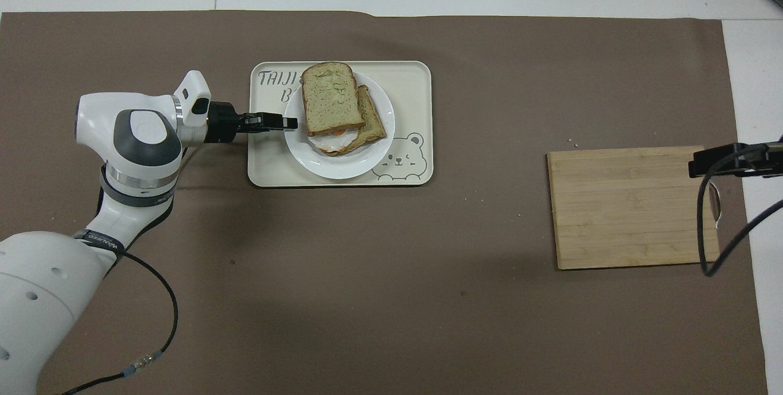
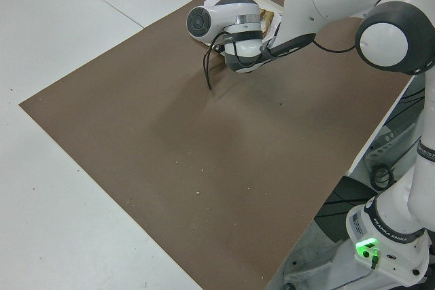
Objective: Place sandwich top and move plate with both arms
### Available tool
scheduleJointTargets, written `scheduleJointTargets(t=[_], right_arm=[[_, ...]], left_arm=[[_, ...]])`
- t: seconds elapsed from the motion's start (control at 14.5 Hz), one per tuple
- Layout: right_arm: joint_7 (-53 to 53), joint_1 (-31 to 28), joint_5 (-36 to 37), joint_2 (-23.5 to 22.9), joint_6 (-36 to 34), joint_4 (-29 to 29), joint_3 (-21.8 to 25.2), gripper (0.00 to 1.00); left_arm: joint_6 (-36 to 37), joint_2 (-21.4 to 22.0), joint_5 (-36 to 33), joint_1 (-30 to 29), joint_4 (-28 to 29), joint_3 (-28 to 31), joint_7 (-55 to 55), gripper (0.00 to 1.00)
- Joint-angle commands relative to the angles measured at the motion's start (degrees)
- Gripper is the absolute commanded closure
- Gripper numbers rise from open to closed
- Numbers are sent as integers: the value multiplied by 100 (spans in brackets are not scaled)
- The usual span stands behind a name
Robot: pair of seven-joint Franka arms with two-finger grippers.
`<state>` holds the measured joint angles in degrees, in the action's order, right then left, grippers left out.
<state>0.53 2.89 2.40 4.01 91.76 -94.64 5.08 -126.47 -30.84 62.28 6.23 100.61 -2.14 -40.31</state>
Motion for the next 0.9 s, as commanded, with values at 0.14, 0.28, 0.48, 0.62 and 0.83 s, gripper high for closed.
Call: scheduleJointTargets(t=[0.14,0.28,0.48,0.62,0.83], right_arm=[[-62,-60,-81,-32,17,42,-15,0],[-393,-52,-81,-41,105,34,-15,0],[-519,-61,-73,-32,105,16,2,0],[-388,-61,-64,-23,105,7,2,0],[-186,-69,-64,-14,105,-1,20,0]], left_arm=[[52,595,-1523,-51,-130,65,1269,50],[131,859,-2067,-51,-138,179,1377,29],[349,1377,-3349,-60,-156,407,1412,2],[761,1659,-4159,-60,-366,539,1421,0],[1412,2089,-5134,-60,-674,610,1464,0]])
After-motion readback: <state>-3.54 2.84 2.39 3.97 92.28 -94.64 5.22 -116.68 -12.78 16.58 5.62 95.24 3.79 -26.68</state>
